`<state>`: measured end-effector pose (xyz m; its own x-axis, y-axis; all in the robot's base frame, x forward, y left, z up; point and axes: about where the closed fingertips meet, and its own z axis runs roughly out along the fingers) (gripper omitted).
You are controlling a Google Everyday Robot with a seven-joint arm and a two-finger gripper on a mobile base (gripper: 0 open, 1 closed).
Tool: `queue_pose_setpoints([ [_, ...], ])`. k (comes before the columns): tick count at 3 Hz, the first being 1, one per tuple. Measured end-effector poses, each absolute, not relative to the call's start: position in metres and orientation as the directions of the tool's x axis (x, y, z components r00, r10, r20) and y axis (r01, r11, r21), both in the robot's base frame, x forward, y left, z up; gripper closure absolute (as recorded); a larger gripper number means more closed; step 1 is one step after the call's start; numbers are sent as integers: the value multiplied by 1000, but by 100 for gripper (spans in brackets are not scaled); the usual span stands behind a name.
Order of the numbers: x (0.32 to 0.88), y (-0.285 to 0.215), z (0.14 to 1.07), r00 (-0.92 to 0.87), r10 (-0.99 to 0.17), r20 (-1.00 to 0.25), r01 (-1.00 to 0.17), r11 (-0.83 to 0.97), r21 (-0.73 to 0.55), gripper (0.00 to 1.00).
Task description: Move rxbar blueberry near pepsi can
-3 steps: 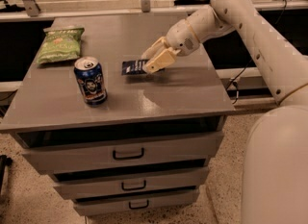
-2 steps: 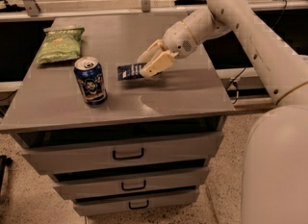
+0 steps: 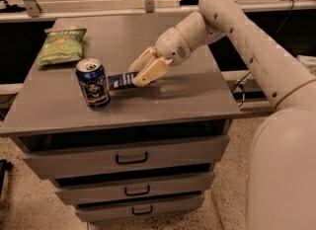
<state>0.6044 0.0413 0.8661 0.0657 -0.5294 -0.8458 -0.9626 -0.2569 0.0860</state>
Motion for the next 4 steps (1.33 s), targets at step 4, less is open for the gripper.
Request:
queue_pose_setpoints([
  [4, 598, 50, 863, 68, -533, -843, -953, -284, 102, 0],
])
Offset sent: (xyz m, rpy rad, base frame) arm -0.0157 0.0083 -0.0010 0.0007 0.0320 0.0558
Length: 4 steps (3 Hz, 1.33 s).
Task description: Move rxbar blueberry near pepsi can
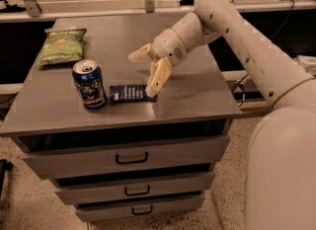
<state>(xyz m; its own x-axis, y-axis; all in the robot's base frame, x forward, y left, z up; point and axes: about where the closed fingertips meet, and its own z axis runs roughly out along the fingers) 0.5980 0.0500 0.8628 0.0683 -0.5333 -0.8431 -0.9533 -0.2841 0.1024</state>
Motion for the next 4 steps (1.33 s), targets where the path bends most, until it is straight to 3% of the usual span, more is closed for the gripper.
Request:
queue_pose_setpoints([
  [1, 613, 31, 863, 55, -558, -828, -970, -228, 89, 0],
  [3, 659, -74, 882, -33, -575, -818, -999, 40, 12, 0],
  [4, 661, -71, 882, -30, -573, -819, -999, 40, 8, 0],
])
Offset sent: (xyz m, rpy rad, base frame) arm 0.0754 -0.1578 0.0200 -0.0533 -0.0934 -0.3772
